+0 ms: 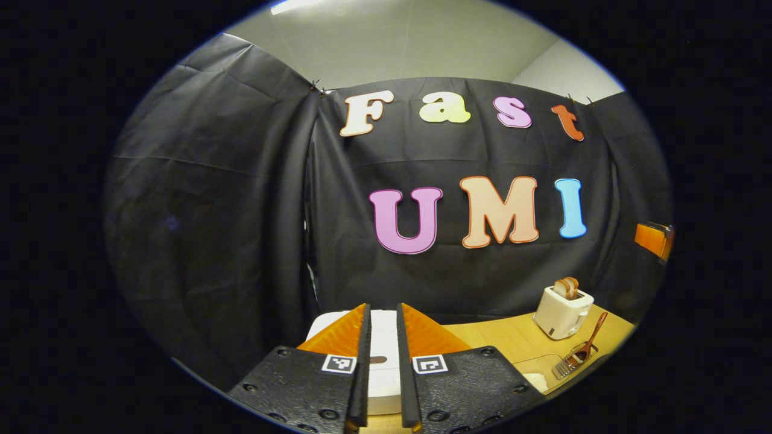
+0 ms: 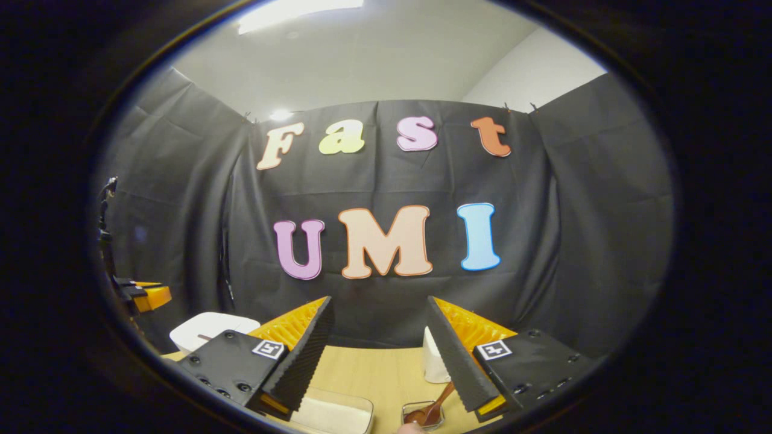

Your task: Close the left gripper, press the button to open the rice cooker; take a wooden spoon from the chopstick holder with the right hand, scoop a spoonful of rice and pour it into the rice cooker, then put the wooden spoon back into the chopstick holder.

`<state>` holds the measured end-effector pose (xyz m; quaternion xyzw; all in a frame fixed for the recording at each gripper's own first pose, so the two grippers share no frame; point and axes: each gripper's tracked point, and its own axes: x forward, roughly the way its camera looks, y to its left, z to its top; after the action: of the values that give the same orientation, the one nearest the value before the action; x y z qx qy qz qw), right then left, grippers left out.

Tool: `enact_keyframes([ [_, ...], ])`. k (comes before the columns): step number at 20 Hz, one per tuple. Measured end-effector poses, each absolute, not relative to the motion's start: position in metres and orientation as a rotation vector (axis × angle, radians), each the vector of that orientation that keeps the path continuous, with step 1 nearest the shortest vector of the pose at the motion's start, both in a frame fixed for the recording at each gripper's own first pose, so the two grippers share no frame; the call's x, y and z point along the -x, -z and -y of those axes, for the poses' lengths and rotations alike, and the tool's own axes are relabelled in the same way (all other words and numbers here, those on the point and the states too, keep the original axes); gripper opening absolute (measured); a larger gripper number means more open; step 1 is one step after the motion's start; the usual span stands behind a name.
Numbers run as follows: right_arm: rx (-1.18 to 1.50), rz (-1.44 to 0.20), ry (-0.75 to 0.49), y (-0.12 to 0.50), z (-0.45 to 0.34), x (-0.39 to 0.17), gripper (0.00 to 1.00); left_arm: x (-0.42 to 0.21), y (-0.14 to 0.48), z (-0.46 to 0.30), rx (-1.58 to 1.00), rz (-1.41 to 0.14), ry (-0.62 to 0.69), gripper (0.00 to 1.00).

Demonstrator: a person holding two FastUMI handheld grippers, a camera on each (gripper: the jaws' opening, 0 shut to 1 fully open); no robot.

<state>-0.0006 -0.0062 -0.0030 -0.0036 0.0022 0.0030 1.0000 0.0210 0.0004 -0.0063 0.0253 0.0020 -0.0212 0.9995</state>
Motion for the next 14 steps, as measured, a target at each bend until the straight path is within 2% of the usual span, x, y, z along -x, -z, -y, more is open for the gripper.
enact_keyframes([
  [1,0.01,-0.004,-0.01,0.004,0.005,0.001,0.99,-0.023,0.004,-0.002,-0.042,0.008,0.048,0.08],
  [4,0.035,-0.005,-0.013,0.005,0.003,0.0,0.99,-0.031,0.01,-0.007,-0.059,0.005,0.044,0.04],
  [5,0.042,-0.005,-0.014,0.006,0.001,0.001,0.99,-0.035,0.013,-0.012,-0.063,-0.002,0.038,0.0],
  [6,0.046,-0.004,-0.013,0.006,0.0,0.001,0.94,-0.038,0.016,-0.013,-0.062,-0.012,0.038,0.0],
  [14,0.074,-0.034,0.014,0.016,0.003,0.0,0.98,-0.069,0.068,-0.024,-0.043,-0.139,0.066,0.0],
])
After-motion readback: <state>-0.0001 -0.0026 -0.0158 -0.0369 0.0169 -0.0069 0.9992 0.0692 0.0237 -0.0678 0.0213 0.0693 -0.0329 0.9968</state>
